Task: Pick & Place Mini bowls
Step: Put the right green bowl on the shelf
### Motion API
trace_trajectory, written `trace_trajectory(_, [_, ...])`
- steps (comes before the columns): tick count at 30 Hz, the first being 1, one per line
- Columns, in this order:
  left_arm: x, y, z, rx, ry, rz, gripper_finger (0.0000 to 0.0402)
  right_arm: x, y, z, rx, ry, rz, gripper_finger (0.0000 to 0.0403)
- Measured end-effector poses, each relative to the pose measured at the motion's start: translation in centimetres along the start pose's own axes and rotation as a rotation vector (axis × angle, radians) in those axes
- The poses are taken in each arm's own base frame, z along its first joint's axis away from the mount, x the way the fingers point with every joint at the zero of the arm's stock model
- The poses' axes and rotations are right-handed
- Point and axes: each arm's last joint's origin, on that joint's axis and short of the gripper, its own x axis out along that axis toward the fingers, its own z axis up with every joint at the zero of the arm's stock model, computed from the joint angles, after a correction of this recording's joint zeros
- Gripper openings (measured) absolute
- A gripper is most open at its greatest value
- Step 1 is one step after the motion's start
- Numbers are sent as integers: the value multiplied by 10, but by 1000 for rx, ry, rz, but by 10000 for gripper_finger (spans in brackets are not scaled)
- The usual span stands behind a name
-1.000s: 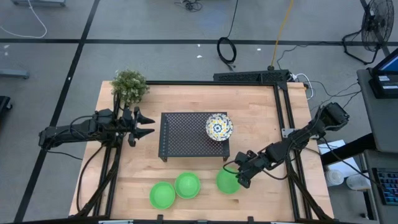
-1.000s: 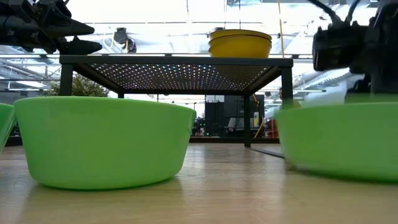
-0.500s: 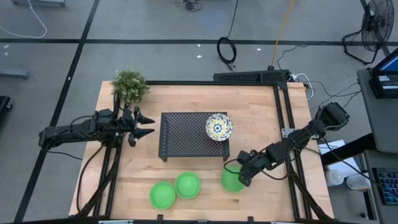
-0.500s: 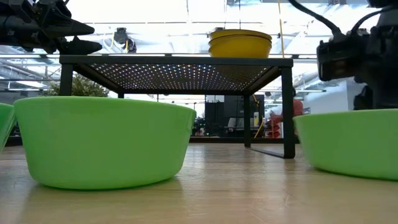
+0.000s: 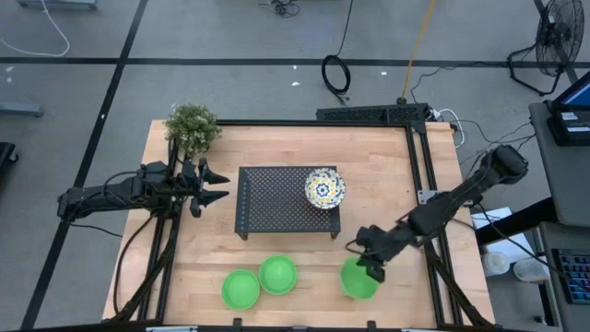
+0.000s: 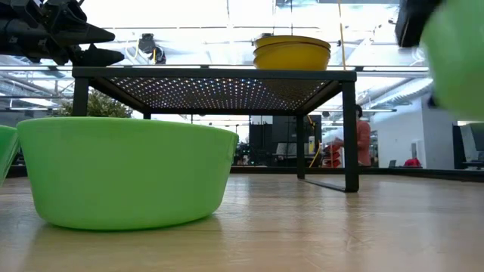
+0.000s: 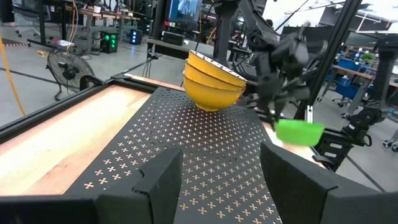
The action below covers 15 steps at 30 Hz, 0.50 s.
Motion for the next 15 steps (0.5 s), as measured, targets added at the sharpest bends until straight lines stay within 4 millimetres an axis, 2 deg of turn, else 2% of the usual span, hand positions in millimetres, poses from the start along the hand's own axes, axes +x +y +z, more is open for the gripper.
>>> trace_trajectory(4, [0,0,0,0,0,0,218,-26,17,2,-148,-183,107,2])
trace_trajectory(7, [0,0,0,0,0,0,218,-41,30,4,-332,-350,157,1])
trace_trajectory(10, [0,0,0,0,0,0,218,-50,41,9,-559,-516,170,1])
trace_trajectory(15, [0,0,0,0,-1,0,218,-57,52,25,-918,-776,86,1])
